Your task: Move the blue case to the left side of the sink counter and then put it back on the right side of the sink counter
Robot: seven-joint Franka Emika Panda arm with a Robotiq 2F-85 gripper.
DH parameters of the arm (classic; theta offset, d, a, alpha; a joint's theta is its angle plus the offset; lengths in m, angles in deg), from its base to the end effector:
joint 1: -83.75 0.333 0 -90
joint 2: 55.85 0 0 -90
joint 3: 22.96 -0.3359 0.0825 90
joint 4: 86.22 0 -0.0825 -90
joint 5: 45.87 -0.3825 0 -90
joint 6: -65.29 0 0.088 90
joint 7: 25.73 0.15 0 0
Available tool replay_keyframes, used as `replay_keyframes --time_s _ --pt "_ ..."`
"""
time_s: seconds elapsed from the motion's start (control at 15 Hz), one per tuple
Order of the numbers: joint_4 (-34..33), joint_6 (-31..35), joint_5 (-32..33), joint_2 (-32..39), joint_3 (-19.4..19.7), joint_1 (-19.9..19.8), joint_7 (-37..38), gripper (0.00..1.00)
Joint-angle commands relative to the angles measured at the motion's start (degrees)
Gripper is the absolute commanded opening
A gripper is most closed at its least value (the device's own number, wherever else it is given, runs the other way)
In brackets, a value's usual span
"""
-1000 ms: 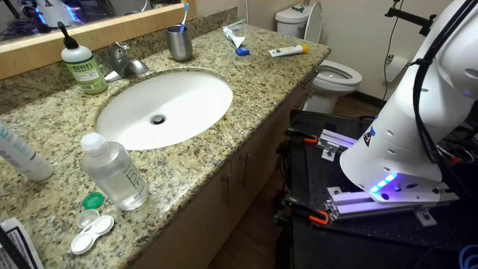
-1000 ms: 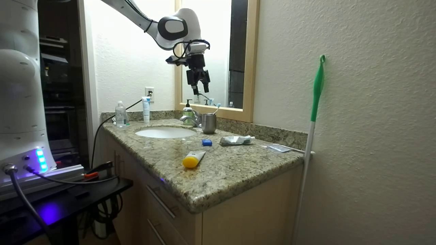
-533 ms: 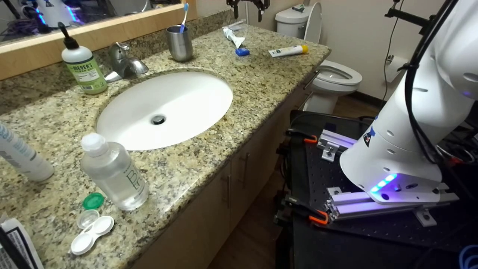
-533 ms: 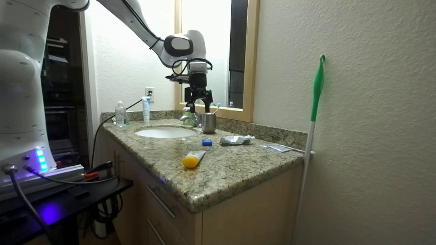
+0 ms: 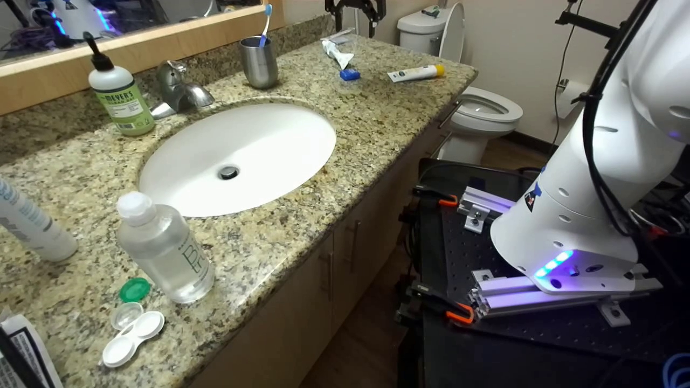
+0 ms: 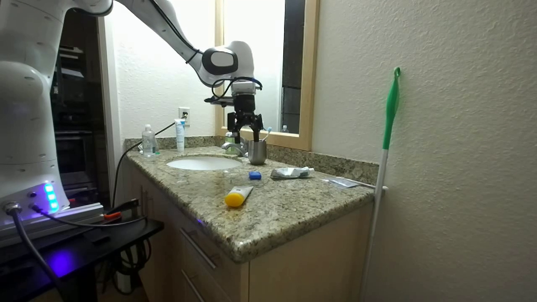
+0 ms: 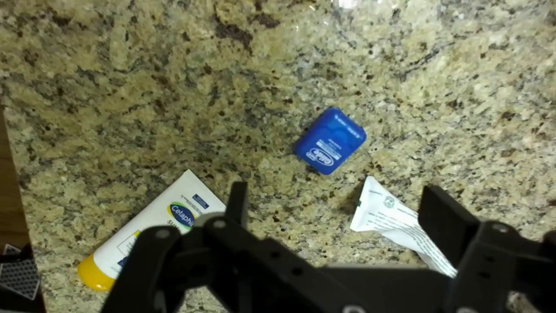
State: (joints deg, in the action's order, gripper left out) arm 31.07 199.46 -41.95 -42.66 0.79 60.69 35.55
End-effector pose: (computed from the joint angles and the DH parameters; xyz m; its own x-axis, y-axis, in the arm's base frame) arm 0.4115 -0.4357 0.3234 -0.2501 -0.9543 0.1636 -0.9673 0.2538 0.0016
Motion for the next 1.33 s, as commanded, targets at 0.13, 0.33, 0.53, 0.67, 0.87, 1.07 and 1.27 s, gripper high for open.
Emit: replay_keyframes --time_s 0.13,0.33,0.53,0.67,0.87,1.07,1.27 --pt "-0.54 7.31 -4.88 6.82 0.91 0.25 2.84 1.00" --pt "-2.57 7.05 -7.32 11.36 0.98 -0.07 3.39 1.00" --pt "-1.00 6.81 -6.34 9.82 1.59 0.98 2.70 1.00" --pt "-1.16 6.81 -6.31 9.67 1.60 1.09 2.71 1.00" --pt "-4.14 5.82 -7.01 13.83 1.31 1.06 4.27 1.00" --pt "-5.17 7.26 -7.86 16.42 1.22 1.18 5.58 1.00" --pt "-6.16 10.77 -7.85 18.44 1.63 2.50 9.08 1.00"
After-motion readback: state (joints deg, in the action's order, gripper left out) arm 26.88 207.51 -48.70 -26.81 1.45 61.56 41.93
